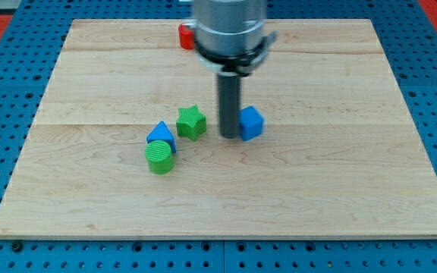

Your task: Separate the green star from the blue triangle

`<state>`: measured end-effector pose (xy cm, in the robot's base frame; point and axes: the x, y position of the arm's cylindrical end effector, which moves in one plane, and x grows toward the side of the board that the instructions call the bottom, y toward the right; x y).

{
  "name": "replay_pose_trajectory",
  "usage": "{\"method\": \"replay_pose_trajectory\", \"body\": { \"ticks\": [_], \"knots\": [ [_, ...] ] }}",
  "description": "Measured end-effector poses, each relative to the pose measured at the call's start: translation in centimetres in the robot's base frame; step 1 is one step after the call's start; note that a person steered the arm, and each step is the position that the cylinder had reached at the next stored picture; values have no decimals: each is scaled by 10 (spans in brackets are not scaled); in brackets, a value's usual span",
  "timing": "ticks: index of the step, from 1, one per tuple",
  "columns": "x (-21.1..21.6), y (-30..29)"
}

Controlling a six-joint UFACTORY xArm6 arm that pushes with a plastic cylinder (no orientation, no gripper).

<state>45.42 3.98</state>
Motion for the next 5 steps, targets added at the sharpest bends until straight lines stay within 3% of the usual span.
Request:
{"method": "replay_pose_trajectory", "body": {
  "ticks": [1, 2, 3, 4, 5],
  "knots": [
    [-21, 80],
    [-14, 61],
    [11, -10],
    [2, -114],
    [-11, -116]
  ]
}}
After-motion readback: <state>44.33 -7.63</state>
